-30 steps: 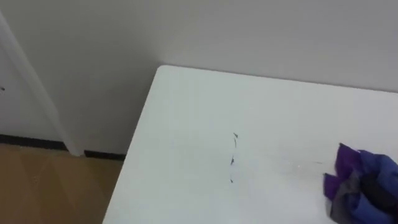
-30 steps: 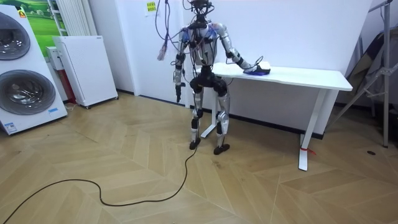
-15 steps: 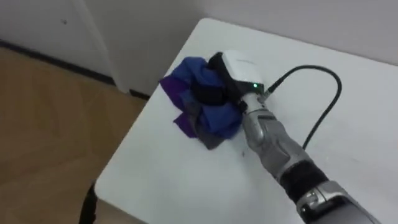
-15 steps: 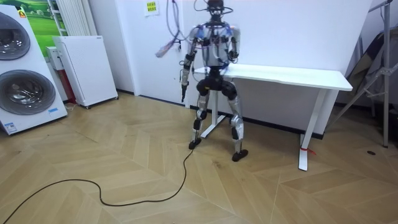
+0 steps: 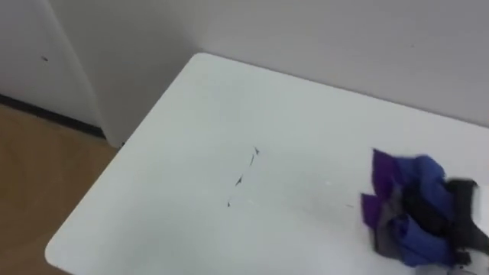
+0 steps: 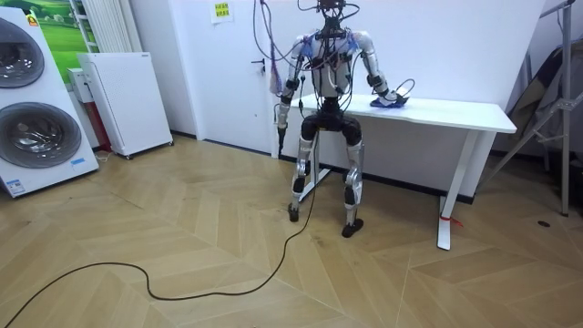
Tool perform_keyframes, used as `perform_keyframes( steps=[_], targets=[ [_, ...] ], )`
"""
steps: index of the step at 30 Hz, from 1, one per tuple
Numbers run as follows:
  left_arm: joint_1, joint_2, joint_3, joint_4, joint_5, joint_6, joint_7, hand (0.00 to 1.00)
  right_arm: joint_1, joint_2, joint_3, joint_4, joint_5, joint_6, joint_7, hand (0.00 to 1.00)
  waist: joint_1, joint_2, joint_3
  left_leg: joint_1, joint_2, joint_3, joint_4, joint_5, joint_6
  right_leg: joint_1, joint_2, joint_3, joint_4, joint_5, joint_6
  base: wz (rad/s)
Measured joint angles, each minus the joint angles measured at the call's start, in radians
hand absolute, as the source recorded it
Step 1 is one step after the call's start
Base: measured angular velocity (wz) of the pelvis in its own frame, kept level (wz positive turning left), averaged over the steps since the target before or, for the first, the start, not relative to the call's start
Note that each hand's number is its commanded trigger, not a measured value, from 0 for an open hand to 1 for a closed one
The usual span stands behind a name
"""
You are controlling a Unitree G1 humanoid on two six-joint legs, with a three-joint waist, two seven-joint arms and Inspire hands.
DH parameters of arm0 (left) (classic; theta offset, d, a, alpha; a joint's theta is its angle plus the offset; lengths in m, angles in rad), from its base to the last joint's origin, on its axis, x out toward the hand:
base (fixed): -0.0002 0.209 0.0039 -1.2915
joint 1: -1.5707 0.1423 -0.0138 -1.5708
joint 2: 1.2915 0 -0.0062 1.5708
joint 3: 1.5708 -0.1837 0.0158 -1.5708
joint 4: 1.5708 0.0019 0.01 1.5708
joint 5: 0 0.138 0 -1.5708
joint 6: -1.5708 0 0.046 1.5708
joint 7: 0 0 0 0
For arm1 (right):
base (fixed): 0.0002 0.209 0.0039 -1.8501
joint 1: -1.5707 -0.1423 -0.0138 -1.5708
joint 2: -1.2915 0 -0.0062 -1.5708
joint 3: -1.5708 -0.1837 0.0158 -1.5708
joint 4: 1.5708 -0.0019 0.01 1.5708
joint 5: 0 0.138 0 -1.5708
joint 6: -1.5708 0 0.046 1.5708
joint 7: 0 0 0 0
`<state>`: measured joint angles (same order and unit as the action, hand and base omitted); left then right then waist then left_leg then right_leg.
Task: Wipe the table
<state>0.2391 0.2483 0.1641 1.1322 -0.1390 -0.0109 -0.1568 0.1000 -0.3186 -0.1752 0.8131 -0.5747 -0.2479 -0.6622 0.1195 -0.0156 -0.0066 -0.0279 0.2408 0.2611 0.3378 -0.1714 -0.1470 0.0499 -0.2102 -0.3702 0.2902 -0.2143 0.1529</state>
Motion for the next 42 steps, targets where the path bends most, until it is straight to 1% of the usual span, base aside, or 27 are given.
perform_keyframes(
  steps=[1,2,3,5,6,7,8,10,11,12,15,18,20,22,24,25,26,30,33,34,35,36,37,38,39,41,42],
  targets=[
    [0.001,-0.001,-0.005,0.007,0.000,0.006,0.001,0.00,-0.025,0.009,0.002,0.001,0.009,0.020,0.006,1.00,0.024,0.008,-0.0013,0.014,-0.047,-0.038,0.013,-0.037,0.021,-0.017,0.003,0.042,0.001,0.015,-0.004,-0.86],
    [-0.001,-0.001,-0.016,0.006,0.006,0.006,0.009,0.00,-0.061,0.018,0.012,-0.008,0.016,0.043,0.024,1.00,0.041,0.021,-0.0007,0.023,-0.063,-0.065,0.005,-0.046,0.030,-0.035,0.012,0.073,-0.002,0.039,-0.016,-0.89],
    [-0.003,-0.002,-0.025,0.006,0.011,0.006,0.016,0.00,-0.080,0.024,0.024,-0.013,0.018,0.061,0.031,1.00,0.048,0.028,-0.0003,0.025,-0.063,-0.069,0.002,-0.047,0.031,-0.044,0.016,0.085,-0.002,0.052,-0.023,-0.92],
    [-0.001,-0.018,-0.051,0.006,0.017,0.007,0.031,0.00,-0.169,0.045,0.086,-0.047,-0.018,0.109,0.103,1.00,0.070,0.064,0.0046,0.038,-0.064,-0.069,-0.031,-0.047,0.031,-0.094,0.042,0.137,0.003,0.095,-0.045,-1.11],
    [-0.002,-0.022,-0.053,0.006,0.016,0.007,0.033,0.00,-0.188,0.054,0.114,-0.056,-0.029,0.112,0.115,1.00,0.073,0.070,0.0021,0.035,-0.066,-0.068,-0.041,-0.048,0.030,-0.108,0.049,0.147,0.002,0.101,-0.045,-1.16],
    [-0.013,-0.028,-0.056,0.006,0.011,0.009,0.035,0.00,-0.227,0.070,0.177,-0.071,-0.053,0.118,0.134,1.00,0.078,0.077,0.0037,0.034,-0.068,-0.073,-0.061,-0.045,0.026,-0.135,0.073,0.159,-0.003,0.111,-0.055,-1.00],
    [-0.030,-0.030,-0.063,0.006,0.002,0.010,0.037,0.00,-0.255,0.090,0.237,-0.089,-0.068,0.123,0.158,1.00,0.079,0.077,0.0022,0.033,-0.074,-0.087,-0.086,-0.033,0.026,-0.158,0.092,0.178,-0.011,0.122,-0.072,-0.85],
    [-0.059,-0.037,-0.073,-0.012,-0.030,0.010,0.037,0.00,-0.268,0.114,0.313,-0.129,-0.089,0.137,0.190,1.00,0.062,0.070,0.0017,0.032,-0.082,-0.118,-0.118,-0.015,0.026,-0.177,0.110,0.195,-0.018,0.131,-0.085,-0.30],
    [-0.067,-0.043,-0.073,-0.037,-0.058,0.009,0.037,0.00,-0.265,0.129,0.338,-0.131,-0.109,0.134,0.193,1.00,0.044,0.064,0.0005,0.032,-0.083,-0.136,-0.132,-0.006,0.023,-0.181,0.114,0.194,-0.016,0.129,-0.089,0.00],
    [-0.072,-0.051,-0.078,-0.050,-0.094,0.005,0.037,0.00,-0.264,0.133,0.352,-0.132,-0.123,0.127,0.193,1.00,0.035,0.055,-0.0055,0.032,-0.090,-0.162,-0.140,-0.003,0.023,-0.186,0.117,0.195,-0.014,0.128,-0.091,0.06],
    [-0.071,-0.060,-0.091,-0.064,-0.128,-0.004,0.035,0.00,-0.235,0.131,0.349,-0.115,-0.129,0.091,0.179,1.00,-0.003,0.052,-0.0049,0.035,-0.095,-0.187,-0.144,0.001,0.031,-0.162,0.124,0.193,-0.036,0.128,-0.092,0.22],
    [-0.052,-0.062,-0.084,-0.057,-0.119,-0.014,0.029,0.00,-0.150,0.112,0.308,-0.086,-0.119,0.014,0.099,1.00,-0.044,0.030,-0.0082,0.058,-0.104,-0.188,-0.155,0.003,0.039,-0.112,0.124,0.196,-0.081,0.125,-0.083,0.41],
    [-0.032,-0.060,-0.020,-0.034,-0.084,-0.017,0.028,0.00,-0.026,0.079,0.222,-0.082,-0.040,-0.042,0.004,1.00,-0.059,0.018,-0.0142,0.069,-0.118,-0.187,-0.152,-0.003,0.052,-0.064,0.120,0.200,-0.107,0.120,-0.072,0.47],
    [-0.002,-0.052,0.057,-0.036,-0.042,-0.019,0.041,0.00,0.068,0.051,0.142,-0.082,0.026,-0.060,-0.040,1.00,-0.060,-0.002,-0.0158,0.072,-0.127,-0.181,-0.150,-0.012,0.062,-0.051,0.113,0.198,-0.112,0.117,-0.071,0.25],
    [0.027,-0.038,0.069,-0.035,-0.040,-0.019,0.066,0.00,0.150,0.028,0.074,-0.077,0.097,-0.071,-0.065,1.00,-0.062,-0.016,-0.0161,0.064,-0.135,-0.181,-0.144,-0.017,0.071,-0.044,0.107,0.186,-0.110,0.117,-0.071,0.20],
    [0.040,-0.033,0.068,-0.035,-0.033,-0.019,0.070,0.00,0.189,0.010,0.050,-0.060,0.135,-0.081,-0.075,1.00,-0.063,-0.017,-0.0169,0.061,-0.136,-0.181,-0.138,-0.022,0.077,-0.043,0.107,0.144,-0.107,0.118,-0.072,0.17],
    [0.046,-0.034,0.068,-0.035,-0.013,-0.019,0.071,0.00,0.207,0.000,0.027,-0.035,0.162,-0.090,-0.084,1.00,-0.063,-0.017,-0.0170,0.062,-0.139,-0.182,-0.136,-0.027,0.081,-0.038,0.106,0.116,-0.107,0.118,-0.072,0.16],
    [0.036,-0.033,0.043,-0.036,-0.009,-0.017,0.076,0.00,0.196,0.000,0.006,-0.003,0.176,-0.080,-0.088,1.00,-0.056,-0.014,-0.0173,0.084,-0.147,-0.177,-0.140,-0.041,0.088,-0.009,0.106,0.107,-0.120,0.118,-0.072,-0.01],
    [0.021,-0.034,-0.024,-0.035,-0.028,-0.010,0.077,0.00,0.127,0.022,0.029,-0.009,0.152,-0.025,-0.087,1.00,-0.046,-0.004,-0.0142,0.106,-0.148,-0.162,-0.143,-0.046,0.091,-0.010,0.112,0.120,-0.121,0.125,-0.083,-0.42],
    [0.003,-0.039,-0.047,-0.030,-0.030,-0.008,0.075,0.00,0.099,0.031,0.041,-0.041,0.124,0.026,-0.082,1.00,-0.035,-0.003,-0.0133,0.111,-0.147,-0.164,-0.144,-0.048,0.092,-0.019,0.116,0.124,-0.117,0.131,-0.089,-0.59],
    [-0.017,-0.047,-0.067,-0.030,-0.028,-0.003,0.075,0.00,0.070,0.047,0.065,-0.093,0.076,0.102,-0.062,1.00,-0.021,-0.001,-0.0121,0.109,-0.147,-0.166,-0.144,-0.048,0.092,-0.033,0.122,0.125,-0.115,0.142,-0.096,-0.67],
    [-0.022,-0.052,-0.071,-0.026,-0.027,-0.002,0.074,0.00,0.057,0.053,0.086,-0.133,0.046,0.140,-0.040,1.00,-0.005,0.001,-0.0107,0.109,-0.148,-0.168,-0.144,-0.052,0.089,-0.041,0.126,0.123,-0.115,0.148,-0.102,-0.82],
    [-0.053,-0.063,-0.071,-0.010,-0.028,-0.001,0.065,0.00,0.024,0.068,0.158,-0.209,-0.020,0.192,0.017,1.00,0.028,0.006,-0.0056,0.108,-0.148,-0.176,-0.146,-0.054,0.092,-0.059,0.137,0.119,-0.112,0.161,-0.115,-0.87],
    [-0.071,-0.068,-0.080,-0.009,-0.029,0.001,0.063,0.00,-0.038,0.089,0.253,-0.251,-0.074,0.214,0.072,1.00,0.052,0.009,0.0042,0.107,-0.148,-0.189,-0.146,-0.056,0.092,-0.075,0.146,0.117,-0.103,0.167,-0.125,-0.78],
    [-0.080,-0.069,-0.097,-0.009,-0.033,0.003,0.063,0.00,-0.081,0.098,0.301,-0.259,-0.102,0.221,0.098,1.00,0.062,0.011,0.0086,0.102,-0.149,-0.200,-0.145,-0.056,0.092,-0.084,0.150,0.117,-0.100,0.168,-0.128,-0.39],
    [-0.110,-0.073,-0.140,-0.011,-0.081,0.008,0.052,0.00,-0.249,0.149,0.447,-0.259,-0.188,0.223,0.209,1.00,0.081,0.013,0.0206,0.054,-0.152,-0.256,-0.135,-0.049,0.088,-0.120,0.161,0.110,-0.098,0.152,-0.131,0.17],
    [-0.115,-0.075,-0.142,-0.011,-0.098,0.011,0.047,0.00,-0.281,0.157,0.465,-0.260,-0.204,0.216,0.230,1.00,0.085,0.010,0.0198,0.042,-0.153,-0.272,-0.136,-0.042,0.084,-0.126,0.161,0.103,-0.100,0.151,-0.134,0.61]
  ],
)
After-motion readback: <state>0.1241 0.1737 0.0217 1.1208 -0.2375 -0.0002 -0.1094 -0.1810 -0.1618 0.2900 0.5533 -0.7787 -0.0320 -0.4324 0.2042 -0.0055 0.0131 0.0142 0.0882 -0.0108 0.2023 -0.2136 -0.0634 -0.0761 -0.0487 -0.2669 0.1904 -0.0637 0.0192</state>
